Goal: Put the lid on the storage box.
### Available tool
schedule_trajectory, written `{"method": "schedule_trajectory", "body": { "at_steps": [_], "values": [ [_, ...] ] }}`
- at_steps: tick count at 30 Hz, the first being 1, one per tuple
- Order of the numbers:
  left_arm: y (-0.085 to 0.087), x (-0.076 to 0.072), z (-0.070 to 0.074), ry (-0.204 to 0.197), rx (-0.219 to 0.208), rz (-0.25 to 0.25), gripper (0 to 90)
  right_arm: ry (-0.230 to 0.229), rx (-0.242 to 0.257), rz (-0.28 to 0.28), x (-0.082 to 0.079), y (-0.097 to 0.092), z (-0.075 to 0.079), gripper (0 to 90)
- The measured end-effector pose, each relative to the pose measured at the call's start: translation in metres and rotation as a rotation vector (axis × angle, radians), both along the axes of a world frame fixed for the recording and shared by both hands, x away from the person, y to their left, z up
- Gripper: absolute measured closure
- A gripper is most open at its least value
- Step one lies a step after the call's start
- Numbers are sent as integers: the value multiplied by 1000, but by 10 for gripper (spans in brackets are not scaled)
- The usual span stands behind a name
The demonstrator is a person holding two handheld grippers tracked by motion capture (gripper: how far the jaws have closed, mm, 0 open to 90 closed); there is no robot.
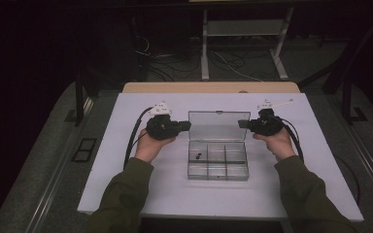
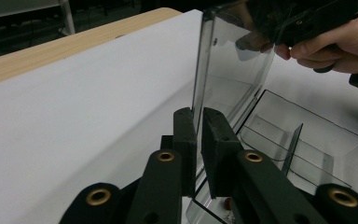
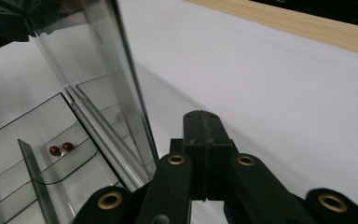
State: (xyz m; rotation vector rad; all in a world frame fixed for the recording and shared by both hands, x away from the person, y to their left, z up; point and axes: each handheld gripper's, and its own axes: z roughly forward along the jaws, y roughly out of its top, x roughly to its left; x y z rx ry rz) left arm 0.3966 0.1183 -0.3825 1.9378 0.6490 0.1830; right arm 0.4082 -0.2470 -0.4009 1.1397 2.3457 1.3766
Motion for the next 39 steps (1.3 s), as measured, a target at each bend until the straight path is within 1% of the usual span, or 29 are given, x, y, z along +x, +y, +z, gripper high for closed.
{"method": "schedule_trajectory", "body": {
  "at_steps": [7,8,10,13,16,17,20,21,22,23,24,25,26,27,28,29,30,31,32,35,36,39],
  "values": [
    [1,-5,1,-9,-3,-2,849,-7,-5,8,-5,-2,3,890],
    [1,-6,1,-10,-6,-2,849,-9,-4,8,-6,-3,4,890],
    [2,-11,1,-16,0,-3,846,-13,-4,5,-9,-7,6,890],
    [2,-14,2,-18,1,-4,843,-15,-6,7,-12,-11,7,890],
    [2,-19,2,-18,7,-8,839,-8,-6,14,-22,-19,9,890],
    [2,-19,2,-18,7,-8,838,-8,-6,14,-22,-19,9,890],
    [2,-22,1,-16,1,-5,836,-1,-13,17,-31,-23,9,890],
    [2,-22,1,-15,4,-7,835,-1,-19,18,-34,-24,9,890],
    [2,-24,1,-14,4,-6,834,1,-22,17,-42,-26,9,890],
    [2,-24,1,-14,4,-6,834,1,-22,17,-42,-26,9,890],
    [2,-25,1,-16,4,-5,834,2,-17,23,-48,-28,9,890],
    [3,-26,1,-15,8,-6,834,2,-17,23,-48,-28,9,890],
    [3,-26,1,-14,9,-7,833,8,-12,39,-54,-29,9,890],
    [3,-27,1,-14,10,-9,833,8,-12,39,-54,-29,9,890],
    [3,-28,1,-13,7,-9,834,9,-11,59,-61,-27,9,890],
    [3,-29,1,-9,8,-10,834,9,-11,59,-61,-27,9,890],
    [4,-30,1,-9,9,-12,834,3,0,74,-64,-24,10,890],
    [4,-30,0,-11,8,-11,834,3,0,74,-64,-24,10,890],
    [4,-32,0,-7,15,-15,834,-3,12,85,-66,-23,13,890],
    [5,-34,1,-3,13,-14,836,-12,20,90,-66,-22,14,890],
    [5,-35,1,-3,15,-16,835,-4,20,95,-67,-21,14,890],
    [6,-38,1,-1,8,-19,837,-2,19,102,-67,-20,14,890]
  ]
}}
